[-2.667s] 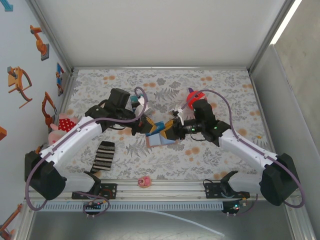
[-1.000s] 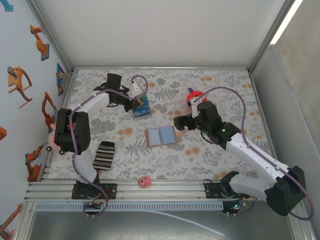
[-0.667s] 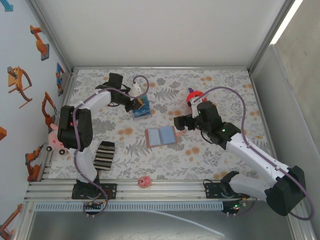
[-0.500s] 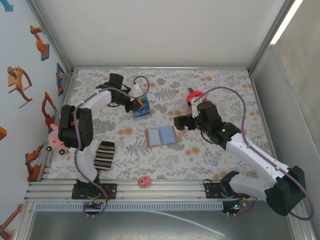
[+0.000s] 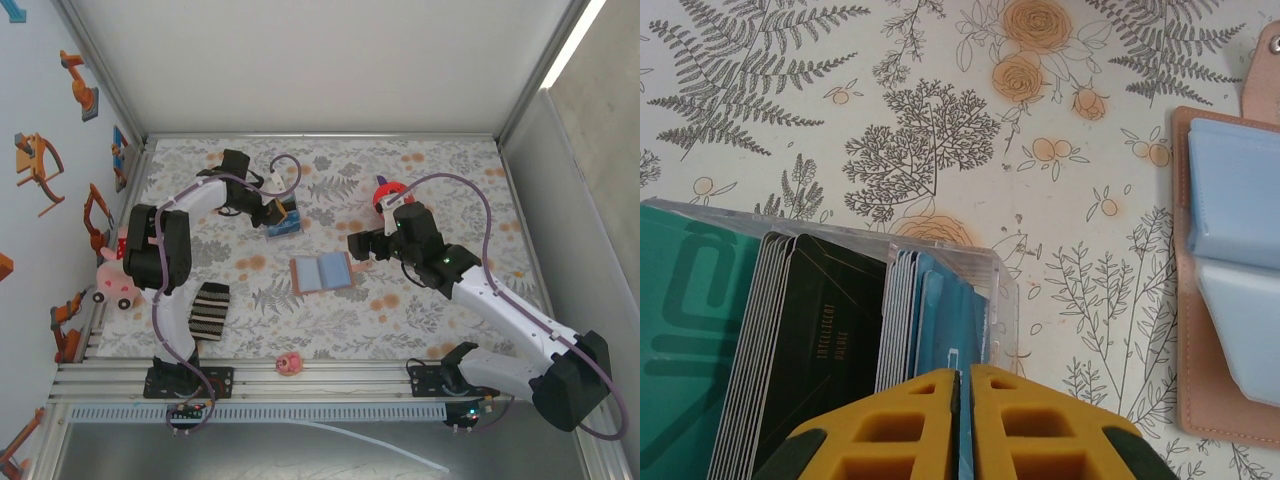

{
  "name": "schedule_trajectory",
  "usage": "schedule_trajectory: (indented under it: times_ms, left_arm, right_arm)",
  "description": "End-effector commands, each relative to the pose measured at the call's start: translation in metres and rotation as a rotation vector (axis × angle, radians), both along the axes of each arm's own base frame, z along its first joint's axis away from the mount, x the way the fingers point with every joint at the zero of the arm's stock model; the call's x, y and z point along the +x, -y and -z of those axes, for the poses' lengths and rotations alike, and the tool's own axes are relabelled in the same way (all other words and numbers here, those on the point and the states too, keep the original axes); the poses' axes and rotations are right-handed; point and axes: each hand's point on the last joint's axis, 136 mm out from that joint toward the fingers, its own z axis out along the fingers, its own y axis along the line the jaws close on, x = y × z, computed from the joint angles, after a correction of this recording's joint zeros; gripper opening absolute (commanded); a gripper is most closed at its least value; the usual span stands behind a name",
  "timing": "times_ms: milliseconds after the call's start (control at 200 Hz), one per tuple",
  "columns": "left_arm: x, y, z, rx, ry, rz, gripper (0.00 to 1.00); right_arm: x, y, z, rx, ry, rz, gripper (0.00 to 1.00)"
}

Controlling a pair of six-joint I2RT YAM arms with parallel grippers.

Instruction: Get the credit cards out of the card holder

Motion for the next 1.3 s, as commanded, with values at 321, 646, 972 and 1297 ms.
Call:
schedule_trajectory:
  times_ms: [321, 646, 972, 1297]
  left_arm:
    - [0.003, 0.002, -0.03, -0.021, 0.044, -0.012, 0.15]
    - [-0.001, -0.003, -0.072, -0.098, 0.146, -0.142, 0.59]
    - [-0.015, -0.028, -0.104, -0.135, 0.287, -0.366, 0.97]
    - [-0.043, -0.067, -0.121, -0.126, 0.427, -0.66, 0.97]
  right_arm:
    - [0.004, 0.004, -0.014, 0.011, 0.027, 0.03, 0.99]
    - [0.003, 0.02, -0.02, -0.019, 0.066, 0.08, 0.99]
    - [0.004, 0.049, -0.027, -0.046, 0.116, 0.209, 0.99]
    - [0.001, 0.094, -0.026, -0.133, 0.184, 0.392, 0.99]
